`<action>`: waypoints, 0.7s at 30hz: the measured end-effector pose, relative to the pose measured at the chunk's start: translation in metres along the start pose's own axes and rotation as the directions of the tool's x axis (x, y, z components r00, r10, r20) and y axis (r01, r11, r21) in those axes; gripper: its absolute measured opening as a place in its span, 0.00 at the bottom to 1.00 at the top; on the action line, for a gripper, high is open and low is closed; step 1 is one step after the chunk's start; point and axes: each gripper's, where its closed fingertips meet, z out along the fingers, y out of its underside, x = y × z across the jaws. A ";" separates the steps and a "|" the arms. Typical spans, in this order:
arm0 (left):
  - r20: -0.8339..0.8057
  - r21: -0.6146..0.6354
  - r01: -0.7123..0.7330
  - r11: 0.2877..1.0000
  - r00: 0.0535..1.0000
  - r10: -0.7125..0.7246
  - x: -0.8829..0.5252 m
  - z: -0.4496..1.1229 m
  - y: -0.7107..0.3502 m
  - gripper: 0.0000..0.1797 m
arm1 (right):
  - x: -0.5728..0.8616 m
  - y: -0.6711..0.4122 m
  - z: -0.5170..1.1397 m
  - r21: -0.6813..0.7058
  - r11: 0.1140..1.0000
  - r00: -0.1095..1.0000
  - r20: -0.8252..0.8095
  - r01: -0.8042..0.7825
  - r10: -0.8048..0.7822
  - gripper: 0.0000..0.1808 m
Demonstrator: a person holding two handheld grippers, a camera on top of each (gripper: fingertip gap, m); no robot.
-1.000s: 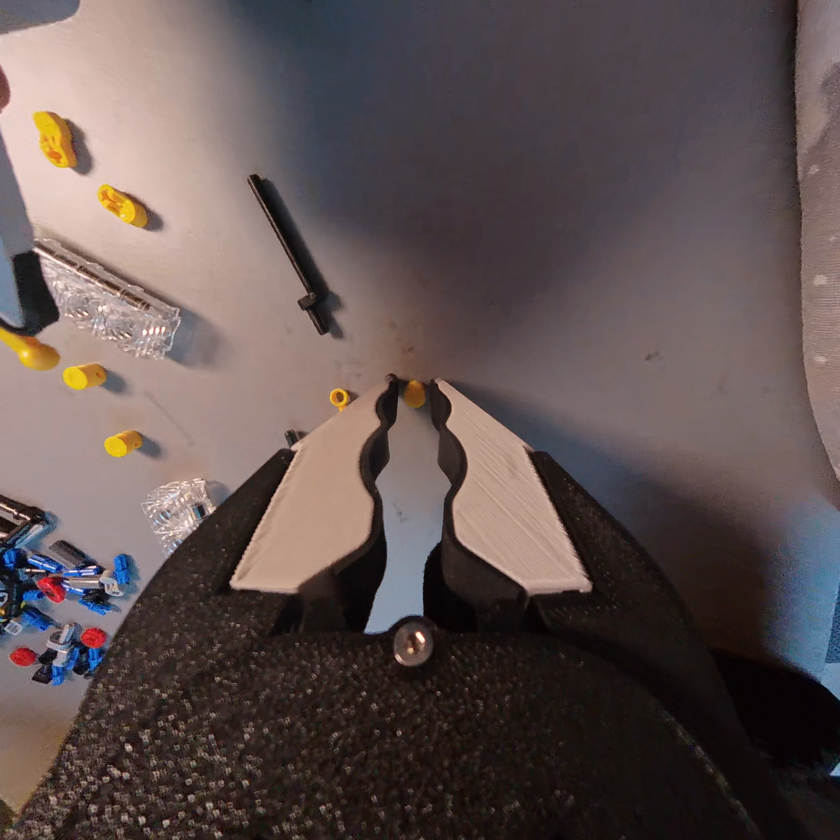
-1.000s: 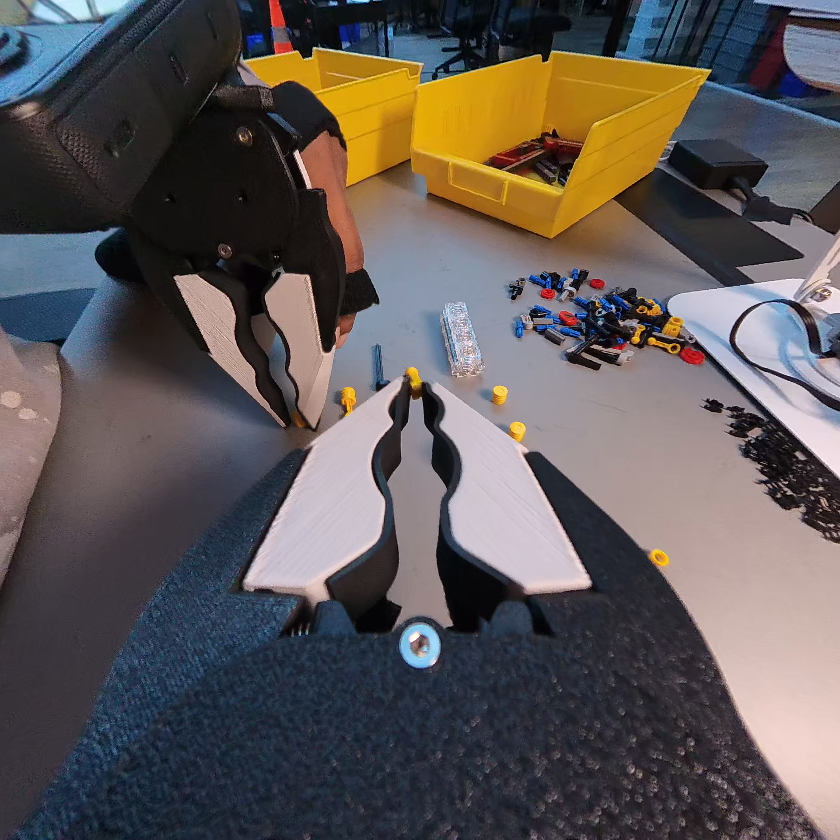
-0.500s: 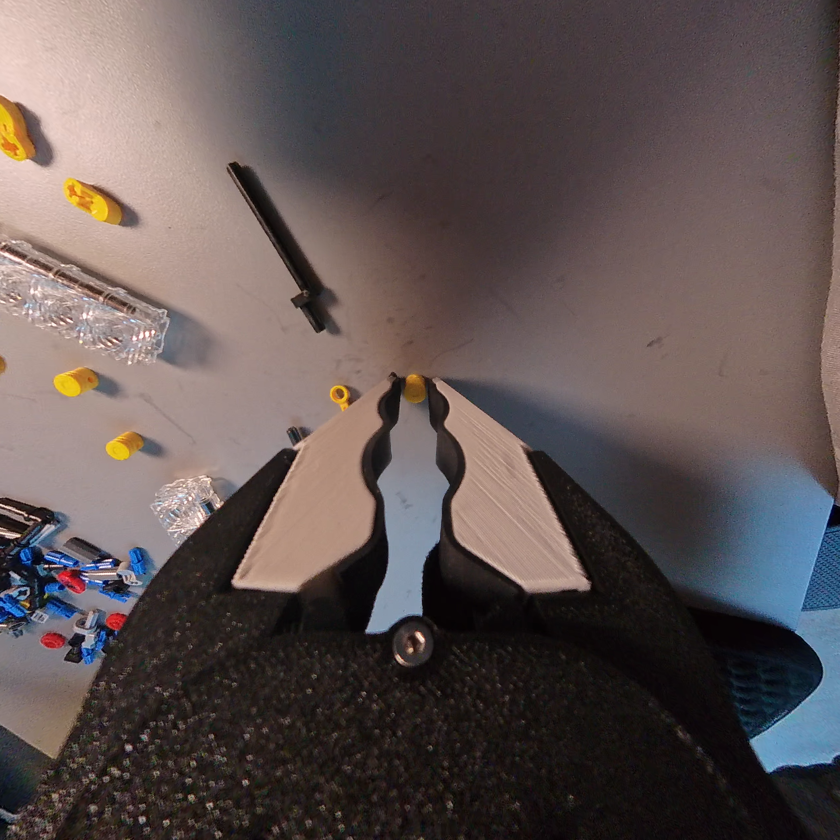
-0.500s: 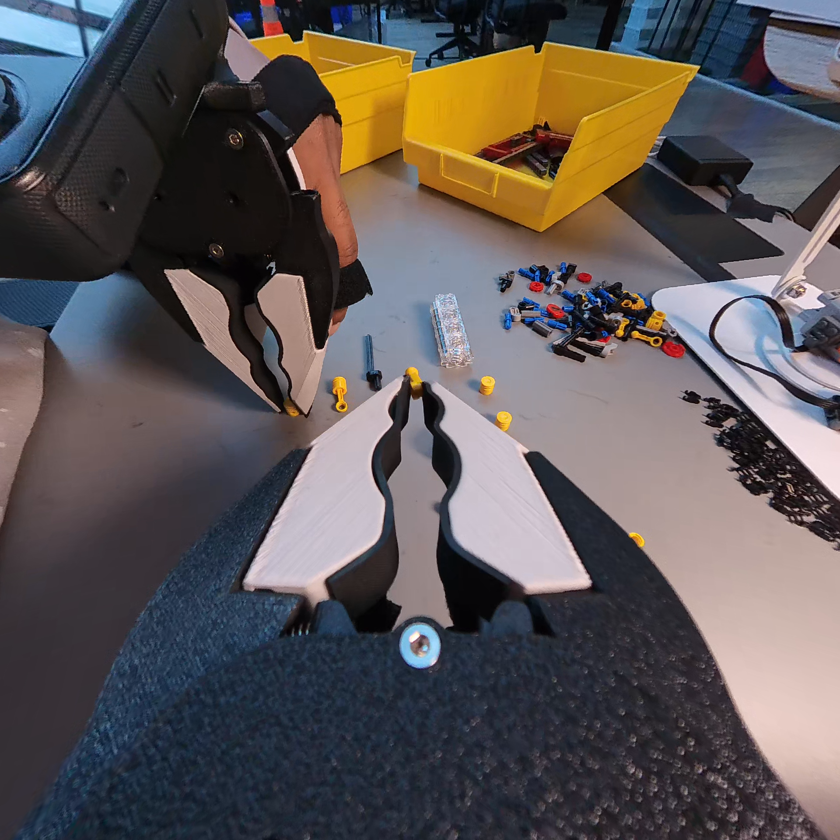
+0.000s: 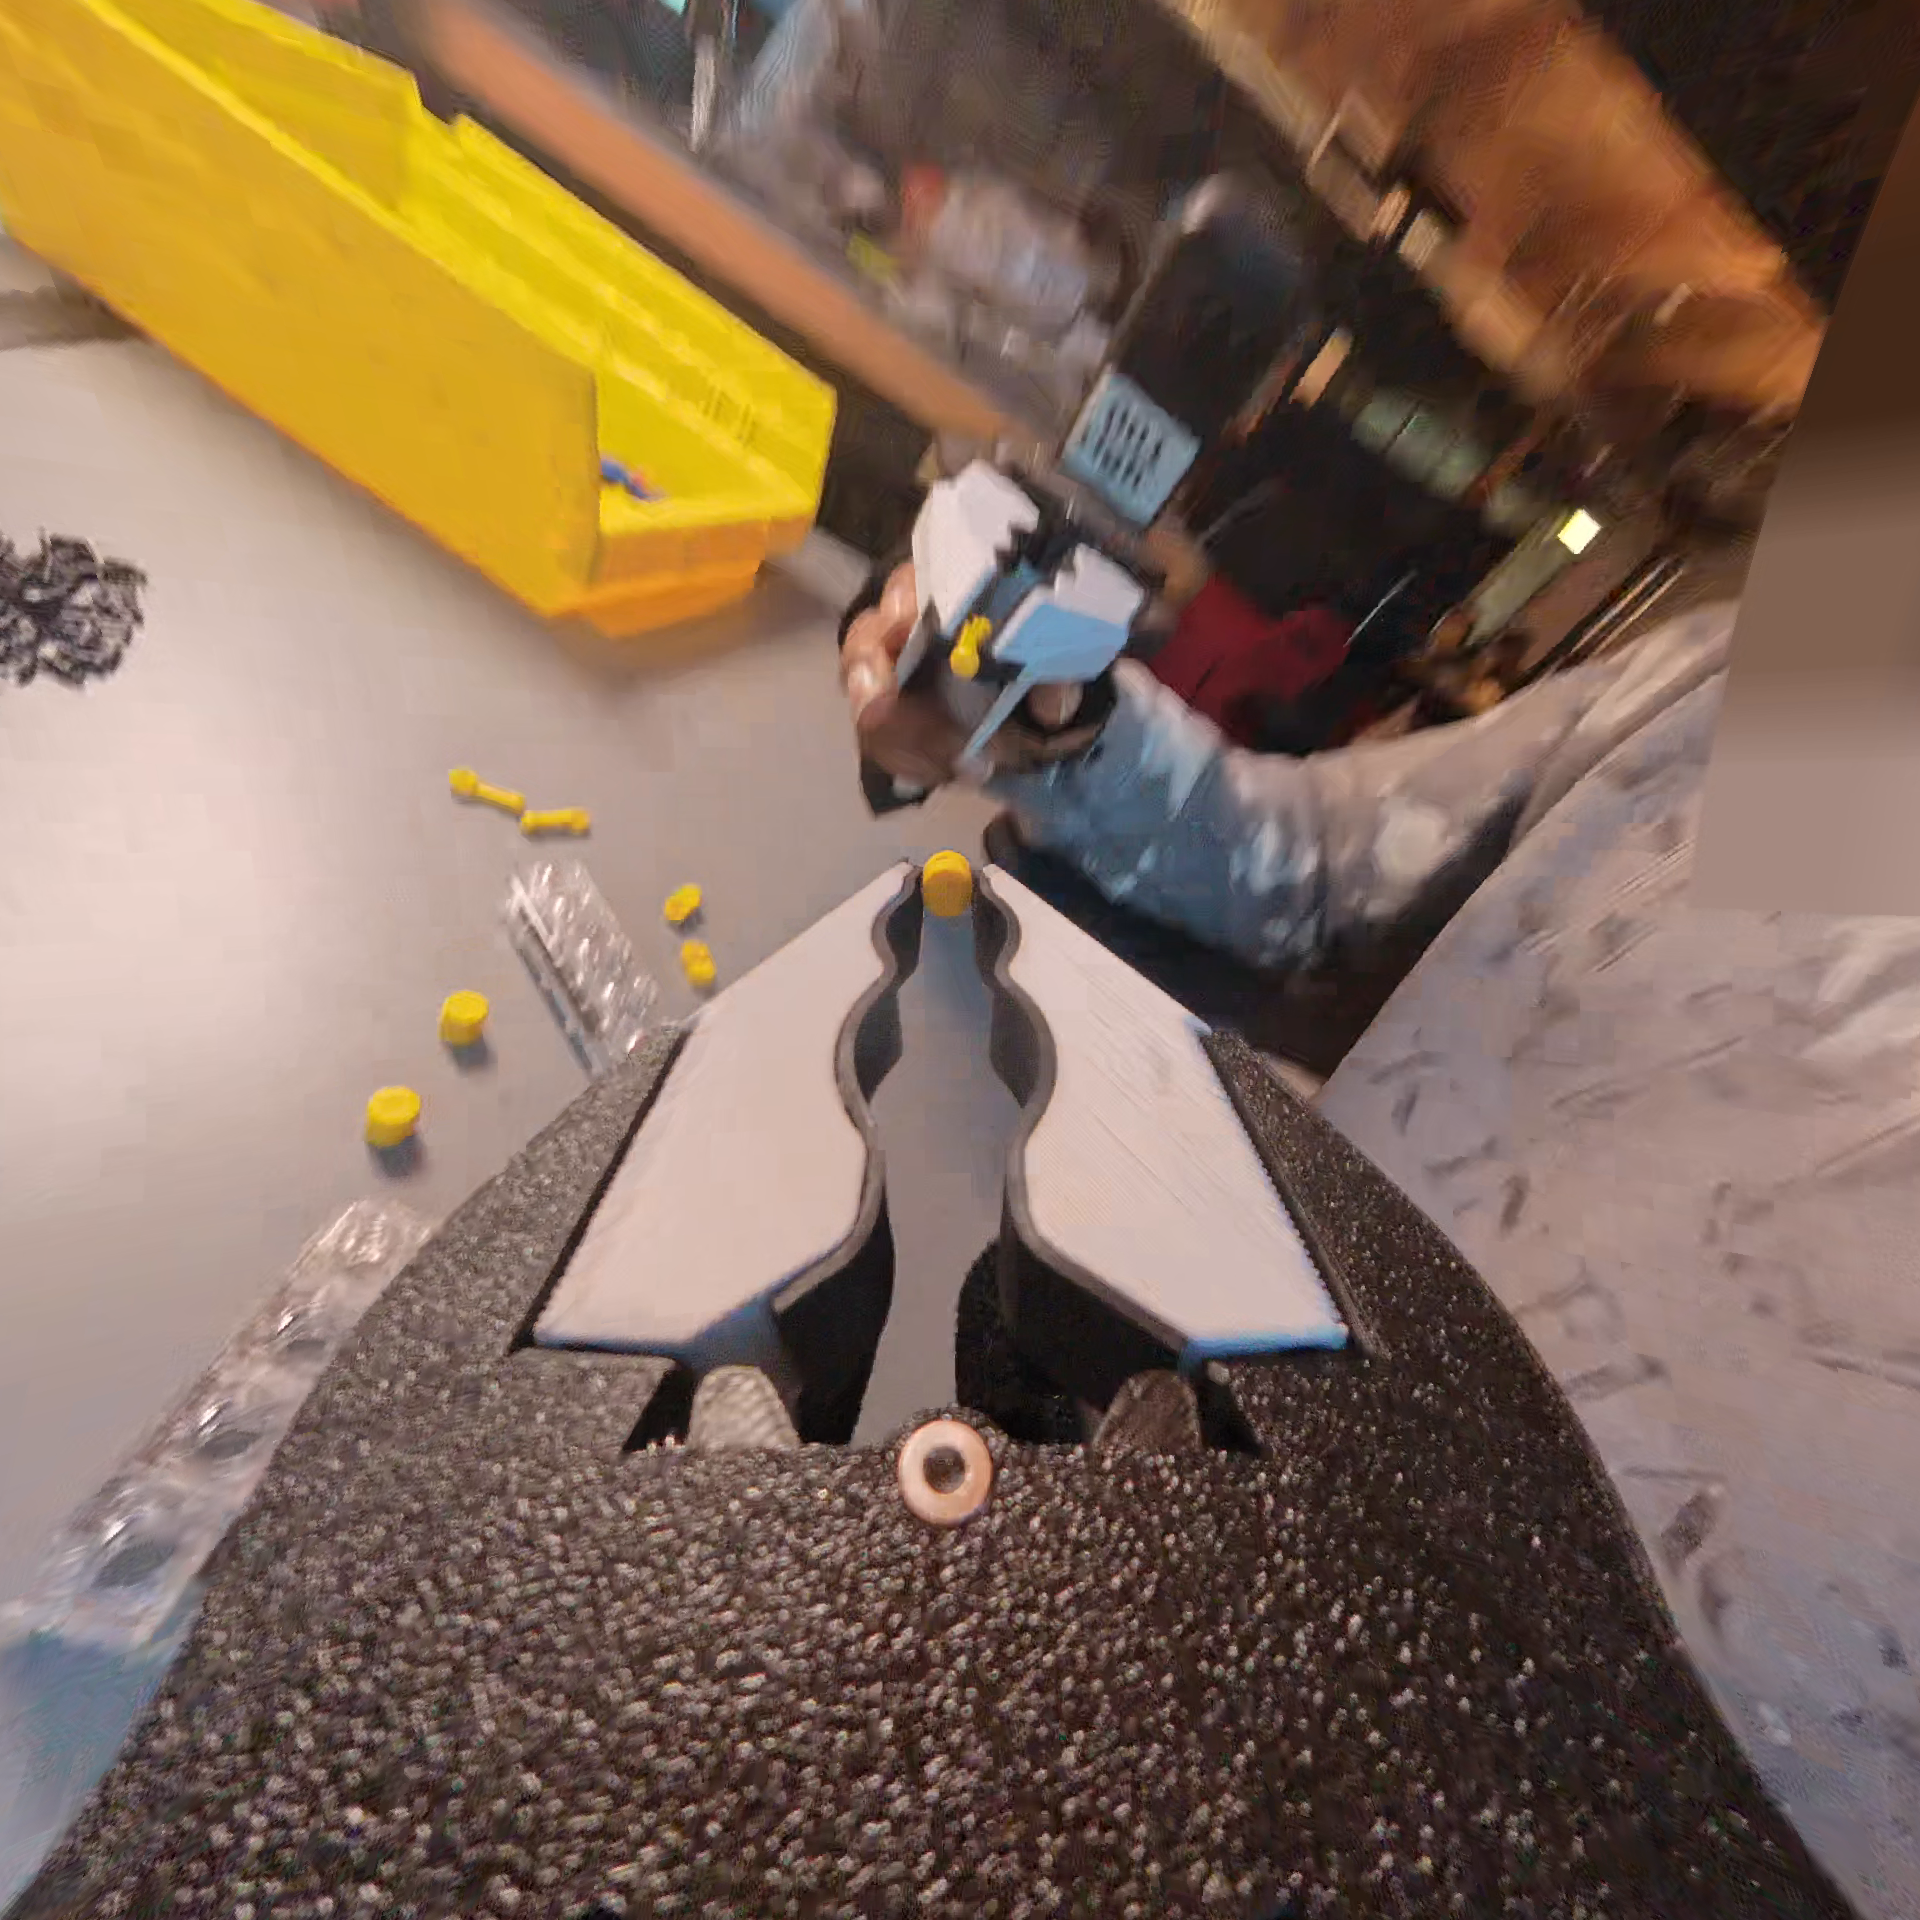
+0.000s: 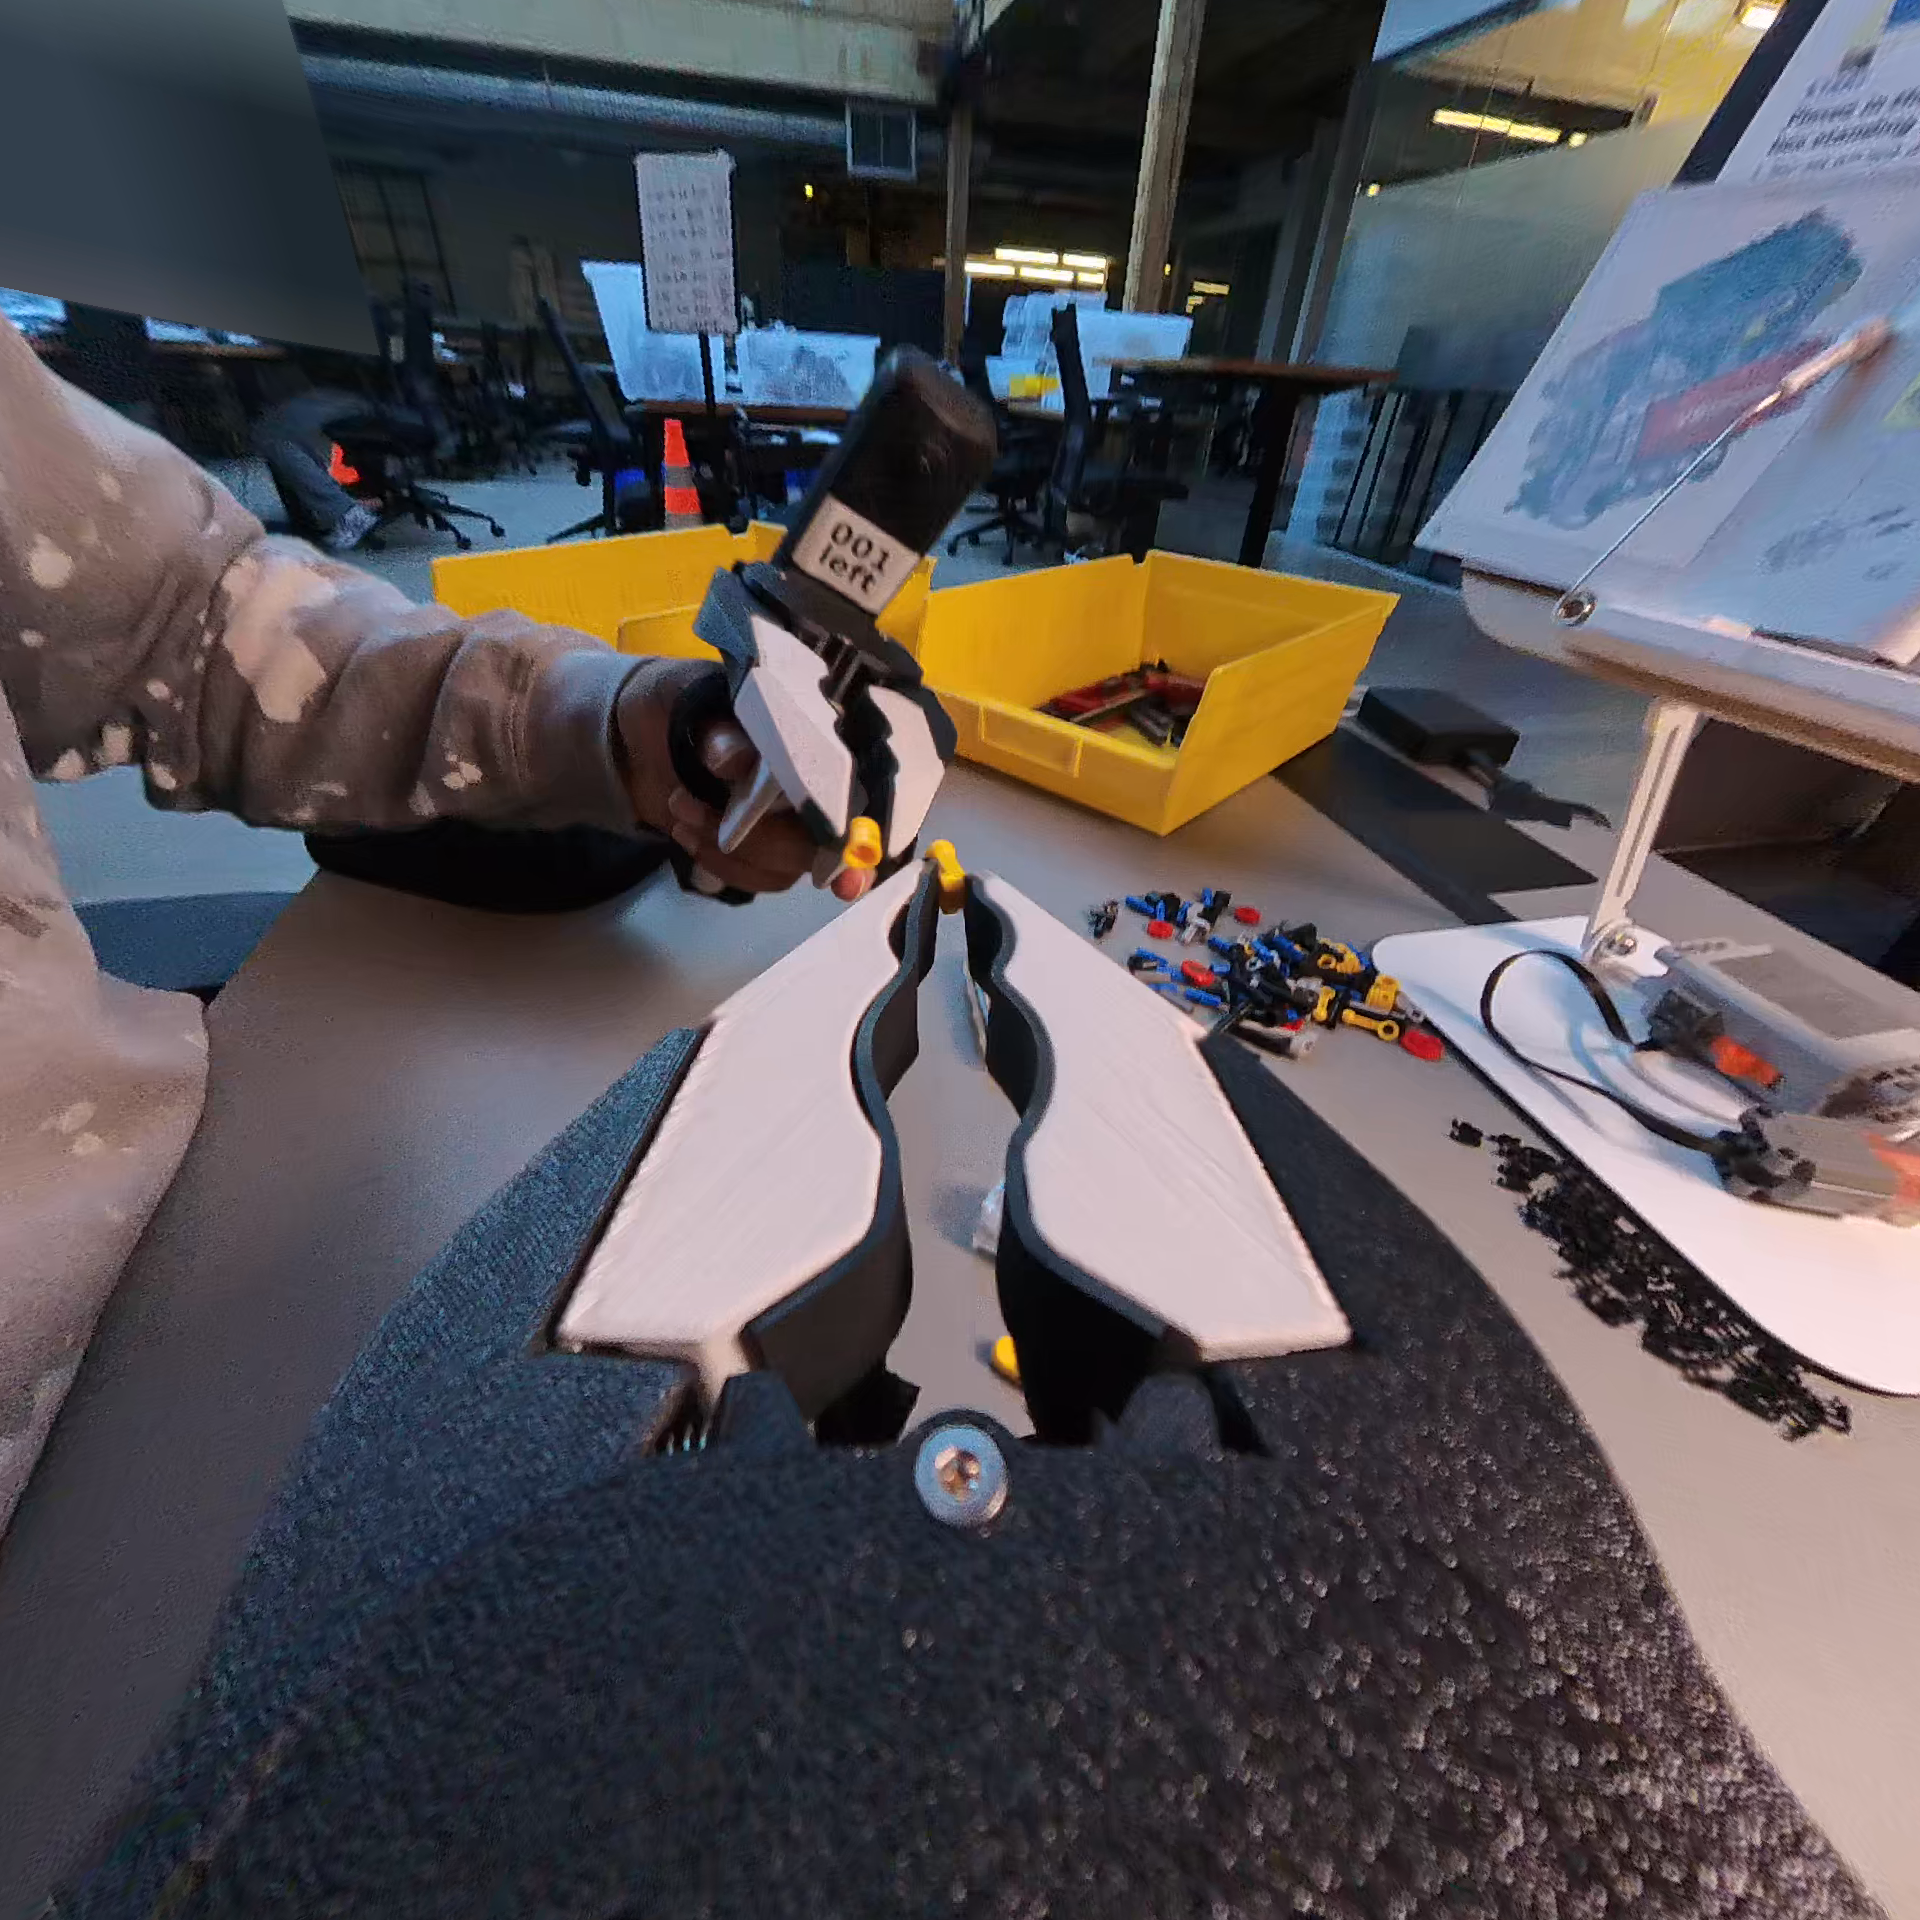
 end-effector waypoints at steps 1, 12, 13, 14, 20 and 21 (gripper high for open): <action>-0.051 0.096 0.043 0.994 0.998 -0.038 0.003 -0.005 -0.011 0.03 | -0.001 -0.006 -0.001 0.025 1.000 1.000 -0.007 0.011 -0.011 0.02; -0.243 0.271 0.159 0.949 0.966 -0.093 0.018 0.003 -0.019 0.03 | -0.021 -0.010 0.023 0.029 0.997 0.997 -0.031 0.068 -0.068 0.02; -0.242 0.270 0.158 0.950 0.966 -0.092 0.018 0.004 -0.018 0.03 | -0.022 -0.008 0.024 0.022 0.998 0.998 -0.024 0.065 -0.065 0.02; -0.245 0.271 0.161 0.949 0.965 -0.093 0.018 0.005 -0.018 0.03 | -0.023 -0.005 0.026 0.010 0.998 0.998 -0.022 0.065 -0.065 0.02; -0.212 0.270 0.144 0.952 0.973 -0.087 0.016 0.005 -0.015 0.03 | -0.023 0.003 0.030 -0.016 0.997 0.997 -0.022 0.073 -0.073 0.02; -0.213 0.263 0.148 0.953 0.973 -0.092 0.016 0.005 -0.013 0.03 | -0.024 0.004 0.030 -0.023 0.996 0.996 -0.017 0.083 -0.083 0.02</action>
